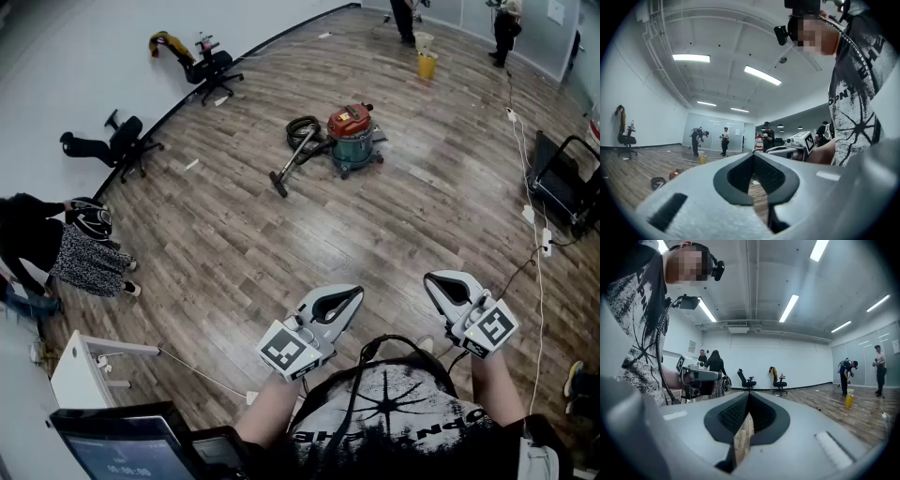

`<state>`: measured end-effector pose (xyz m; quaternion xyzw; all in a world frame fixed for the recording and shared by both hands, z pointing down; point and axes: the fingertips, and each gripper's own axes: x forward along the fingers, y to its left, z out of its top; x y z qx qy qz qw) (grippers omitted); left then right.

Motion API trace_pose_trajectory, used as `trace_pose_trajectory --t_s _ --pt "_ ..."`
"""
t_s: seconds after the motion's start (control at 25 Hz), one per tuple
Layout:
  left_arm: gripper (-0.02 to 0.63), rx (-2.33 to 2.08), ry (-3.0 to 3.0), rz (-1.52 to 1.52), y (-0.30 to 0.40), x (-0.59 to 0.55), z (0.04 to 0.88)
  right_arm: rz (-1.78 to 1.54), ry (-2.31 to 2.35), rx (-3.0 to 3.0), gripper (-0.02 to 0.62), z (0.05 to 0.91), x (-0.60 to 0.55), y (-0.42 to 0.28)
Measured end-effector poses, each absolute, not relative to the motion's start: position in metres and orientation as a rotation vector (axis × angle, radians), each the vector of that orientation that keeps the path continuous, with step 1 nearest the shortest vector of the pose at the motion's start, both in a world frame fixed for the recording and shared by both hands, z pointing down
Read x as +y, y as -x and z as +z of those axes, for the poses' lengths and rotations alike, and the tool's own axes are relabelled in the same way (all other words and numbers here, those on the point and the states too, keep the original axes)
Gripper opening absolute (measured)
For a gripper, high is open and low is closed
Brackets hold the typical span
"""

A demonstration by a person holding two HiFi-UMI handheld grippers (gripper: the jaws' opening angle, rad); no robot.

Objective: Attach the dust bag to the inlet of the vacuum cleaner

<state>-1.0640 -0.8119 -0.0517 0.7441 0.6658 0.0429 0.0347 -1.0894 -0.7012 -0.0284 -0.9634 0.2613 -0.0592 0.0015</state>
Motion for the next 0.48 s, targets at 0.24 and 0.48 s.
trace_pose_trajectory --t_s 0.24,0.48 --pt "-0.008 2.036 -2.324 0.132 1.0594 -0.8074 -0.0466 -0.182 3.019 0.862 0.003 -0.0274 -0.7006 1.0834" --pt "-0.008 2.06 -2.306 0.135 1.0648 -0.8043 -0.0464 -0.18 3.025 0.856 0.003 -0.0277 -0.7013 1.0883"
